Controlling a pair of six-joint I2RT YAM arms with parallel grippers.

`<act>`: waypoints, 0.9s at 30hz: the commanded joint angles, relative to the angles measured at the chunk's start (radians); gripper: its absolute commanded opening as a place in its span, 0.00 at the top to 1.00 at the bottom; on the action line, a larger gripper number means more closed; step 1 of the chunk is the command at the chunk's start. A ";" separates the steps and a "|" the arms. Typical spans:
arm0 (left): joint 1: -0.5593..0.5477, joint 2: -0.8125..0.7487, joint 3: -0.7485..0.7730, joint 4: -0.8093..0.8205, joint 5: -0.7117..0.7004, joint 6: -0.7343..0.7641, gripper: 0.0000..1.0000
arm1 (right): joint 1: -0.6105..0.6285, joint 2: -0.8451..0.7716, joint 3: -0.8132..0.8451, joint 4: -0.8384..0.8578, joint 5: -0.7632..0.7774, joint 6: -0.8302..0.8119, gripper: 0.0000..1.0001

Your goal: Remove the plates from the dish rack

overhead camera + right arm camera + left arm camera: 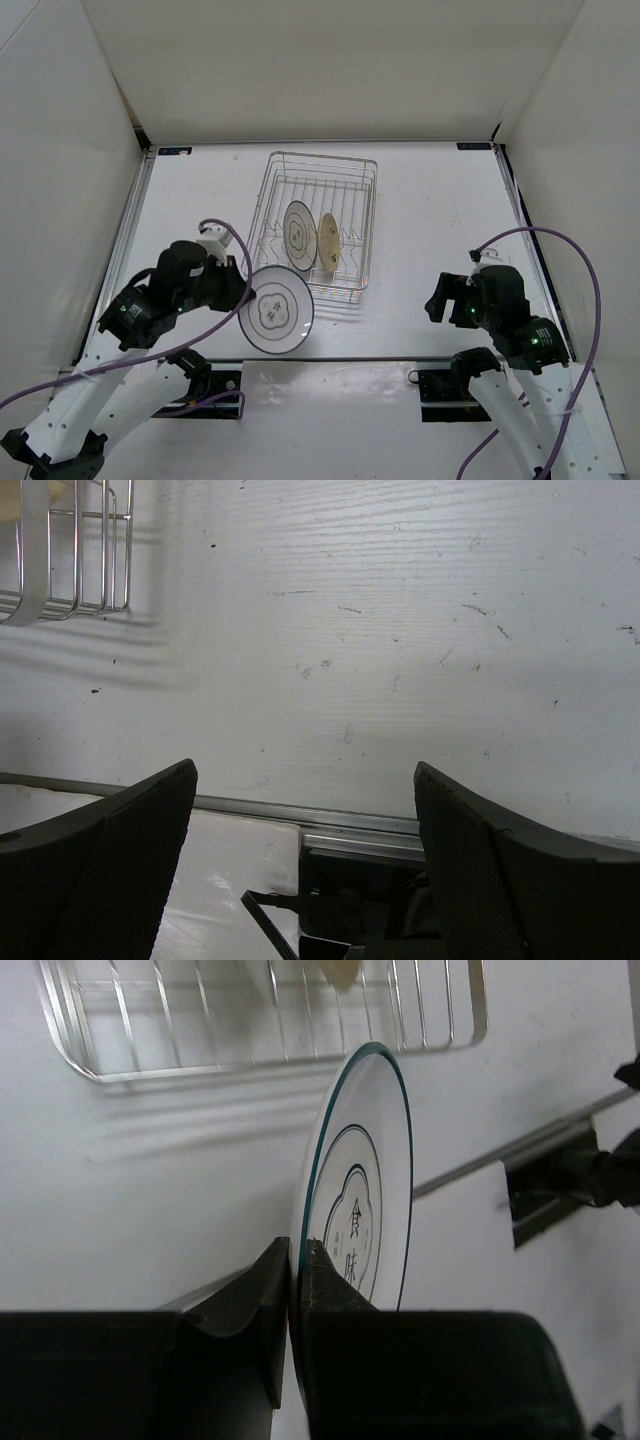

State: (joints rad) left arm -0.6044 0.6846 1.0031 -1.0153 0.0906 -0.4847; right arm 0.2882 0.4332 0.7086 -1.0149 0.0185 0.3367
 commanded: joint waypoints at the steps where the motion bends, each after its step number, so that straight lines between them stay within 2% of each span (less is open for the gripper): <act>1: -0.003 -0.040 -0.107 0.081 0.176 -0.135 1.00 | -0.001 0.001 -0.001 0.029 -0.009 -0.001 0.10; 9: -0.003 -0.022 -0.292 0.184 0.294 -0.187 1.00 | -0.003 0.009 -0.003 0.029 -0.008 -0.002 0.10; 13: -0.003 0.024 -0.418 0.383 0.359 -0.288 1.00 | -0.003 0.010 -0.003 0.026 -0.002 0.004 0.10; 16: -0.003 0.081 -0.515 0.489 0.365 -0.310 1.00 | -0.001 0.009 -0.003 0.024 0.005 0.005 0.10; 20: -0.003 0.151 -0.558 0.585 0.350 -0.310 1.00 | -0.001 0.007 -0.004 0.022 0.006 0.004 0.10; 23: -0.001 0.214 -0.581 0.659 0.356 -0.331 0.93 | -0.003 0.006 -0.003 0.022 0.008 0.008 0.10; 27: -0.003 0.297 -0.590 0.716 0.371 -0.336 0.78 | 0.000 0.004 -0.003 0.021 0.008 0.005 0.10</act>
State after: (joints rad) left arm -0.6052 0.9592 0.4141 -0.4183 0.4252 -0.7990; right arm 0.2882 0.4400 0.7086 -1.0149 0.0196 0.3374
